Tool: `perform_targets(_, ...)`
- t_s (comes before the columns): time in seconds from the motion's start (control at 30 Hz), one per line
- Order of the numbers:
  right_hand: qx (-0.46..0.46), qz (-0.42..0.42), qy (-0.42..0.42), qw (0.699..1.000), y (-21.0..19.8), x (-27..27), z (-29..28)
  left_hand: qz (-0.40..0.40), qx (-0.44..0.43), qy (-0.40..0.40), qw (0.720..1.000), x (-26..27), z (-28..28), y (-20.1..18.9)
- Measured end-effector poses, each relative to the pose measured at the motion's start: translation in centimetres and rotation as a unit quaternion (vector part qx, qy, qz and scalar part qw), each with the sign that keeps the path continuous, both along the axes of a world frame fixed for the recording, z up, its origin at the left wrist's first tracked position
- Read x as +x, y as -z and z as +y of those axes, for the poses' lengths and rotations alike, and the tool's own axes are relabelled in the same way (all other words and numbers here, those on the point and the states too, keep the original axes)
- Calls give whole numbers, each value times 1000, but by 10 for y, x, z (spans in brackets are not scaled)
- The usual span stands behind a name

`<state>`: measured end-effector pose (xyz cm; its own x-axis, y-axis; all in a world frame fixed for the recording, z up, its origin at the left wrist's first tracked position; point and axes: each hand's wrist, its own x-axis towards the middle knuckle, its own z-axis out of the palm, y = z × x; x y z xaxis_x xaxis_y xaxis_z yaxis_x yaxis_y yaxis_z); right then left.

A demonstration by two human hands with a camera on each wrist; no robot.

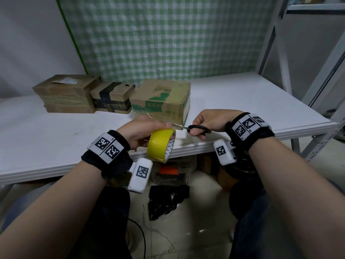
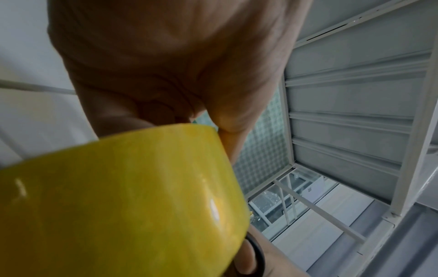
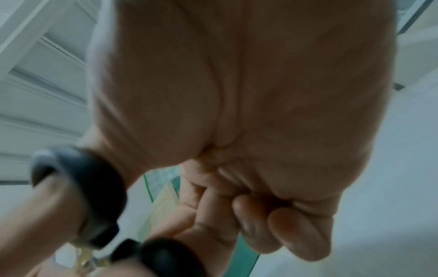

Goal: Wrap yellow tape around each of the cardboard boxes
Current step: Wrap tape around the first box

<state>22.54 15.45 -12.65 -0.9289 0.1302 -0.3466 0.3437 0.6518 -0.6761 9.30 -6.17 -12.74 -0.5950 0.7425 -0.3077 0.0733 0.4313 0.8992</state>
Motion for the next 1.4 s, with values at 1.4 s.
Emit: perform_targets(1.4, 48, -48, 18, 998, 7, -5, 2, -58, 402, -127, 905, -15, 4, -42)
